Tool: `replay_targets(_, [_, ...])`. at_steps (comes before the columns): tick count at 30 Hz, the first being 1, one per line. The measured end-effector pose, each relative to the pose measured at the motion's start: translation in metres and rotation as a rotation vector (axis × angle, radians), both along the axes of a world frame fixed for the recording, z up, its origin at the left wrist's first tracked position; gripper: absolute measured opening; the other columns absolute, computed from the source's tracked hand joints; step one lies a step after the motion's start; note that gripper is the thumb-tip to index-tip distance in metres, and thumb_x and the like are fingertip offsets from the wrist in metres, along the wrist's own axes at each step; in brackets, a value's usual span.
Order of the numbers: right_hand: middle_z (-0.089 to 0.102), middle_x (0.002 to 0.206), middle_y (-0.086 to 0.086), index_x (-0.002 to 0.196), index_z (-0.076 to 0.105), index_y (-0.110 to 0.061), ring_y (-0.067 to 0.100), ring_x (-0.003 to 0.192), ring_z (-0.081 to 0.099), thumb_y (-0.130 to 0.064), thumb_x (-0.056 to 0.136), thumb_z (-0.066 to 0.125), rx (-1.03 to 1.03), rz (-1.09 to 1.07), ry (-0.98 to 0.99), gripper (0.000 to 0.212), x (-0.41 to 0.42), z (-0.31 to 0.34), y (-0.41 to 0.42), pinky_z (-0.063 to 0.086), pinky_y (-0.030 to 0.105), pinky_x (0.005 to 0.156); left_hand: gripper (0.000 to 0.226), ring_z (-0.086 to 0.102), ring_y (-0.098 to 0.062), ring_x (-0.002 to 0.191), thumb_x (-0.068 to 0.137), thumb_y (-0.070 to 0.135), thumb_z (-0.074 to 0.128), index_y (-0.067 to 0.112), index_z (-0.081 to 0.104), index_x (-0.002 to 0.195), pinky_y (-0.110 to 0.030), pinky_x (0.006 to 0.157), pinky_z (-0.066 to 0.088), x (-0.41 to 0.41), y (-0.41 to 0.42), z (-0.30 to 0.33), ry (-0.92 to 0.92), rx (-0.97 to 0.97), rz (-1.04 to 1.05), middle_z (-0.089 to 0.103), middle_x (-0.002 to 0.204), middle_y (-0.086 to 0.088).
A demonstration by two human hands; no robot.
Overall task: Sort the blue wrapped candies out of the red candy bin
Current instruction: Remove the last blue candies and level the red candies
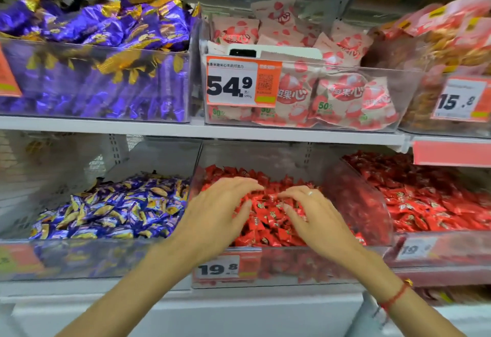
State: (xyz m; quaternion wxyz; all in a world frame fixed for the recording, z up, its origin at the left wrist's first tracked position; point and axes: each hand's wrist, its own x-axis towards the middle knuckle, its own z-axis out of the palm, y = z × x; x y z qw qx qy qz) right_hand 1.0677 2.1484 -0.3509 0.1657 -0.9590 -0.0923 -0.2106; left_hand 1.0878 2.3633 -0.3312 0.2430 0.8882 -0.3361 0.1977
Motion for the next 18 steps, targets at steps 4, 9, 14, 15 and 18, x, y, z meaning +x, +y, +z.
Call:
replay_targets(4, [0.052,0.133,-0.004,0.133,0.052,-0.024,0.016,0.125,0.046,-0.029,0.101,0.041,-0.061,-0.052,0.181,0.035,-0.005,-0.013,-0.026,0.037,0.030,0.102,0.050,0.013,-0.016,0.148,0.103,0.042,0.029,0.032,0.022,0.152,-0.034,0.120,0.011,0.033,-0.045,-0.013,0.156,0.447,0.040,0.017,0.160,0.008])
replay_targets(9, [0.048,0.140,0.001,0.142,0.044,-0.022,0.019,0.132,0.039,-0.029,0.103,0.035,-0.031,-0.018,0.394,0.040,-0.010,-0.009,-0.034,0.029,0.028,0.106,0.097,0.009,-0.020,0.149,0.067,0.072,-0.015,0.038,0.014,0.153,-0.040,0.119,0.001,0.054,-0.042,-0.034,0.237,0.583,0.164,0.016,0.161,0.007])
replay_targets(14, [0.022,0.156,0.013,0.151,0.022,-0.017,0.029,0.144,0.019,-0.037,0.101,0.037,-0.019,-0.153,0.566,0.056,0.023,-0.009,-0.038,0.020,0.037,0.116,0.095,0.019,-0.017,0.146,0.067,0.071,-0.013,0.043,0.035,0.145,-0.050,0.117,0.004,0.047,-0.043,-0.041,0.141,0.468,0.279,0.033,0.154,0.008])
replay_targets(15, [0.019,0.156,0.016,0.151,0.019,-0.015,0.032,0.144,0.018,-0.041,0.100,0.037,0.038,-0.212,0.635,0.060,0.040,-0.010,-0.038,0.021,0.039,0.116,0.091,0.024,-0.019,0.144,0.070,0.072,-0.009,0.043,0.041,0.141,-0.053,0.116,0.007,0.047,-0.043,-0.042,0.128,0.450,0.315,0.037,0.152,0.006])
replay_targets(18, [0.015,0.156,0.024,0.152,0.012,-0.006,0.040,0.143,0.018,-0.055,0.097,0.033,0.143,-0.406,0.754,0.076,0.106,-0.023,-0.047,0.020,0.044,0.117,0.072,0.050,-0.033,0.126,0.080,0.071,0.018,0.036,0.065,0.122,-0.059,0.106,0.032,0.051,-0.040,-0.043,0.123,0.372,0.355,0.059,0.133,-0.003])
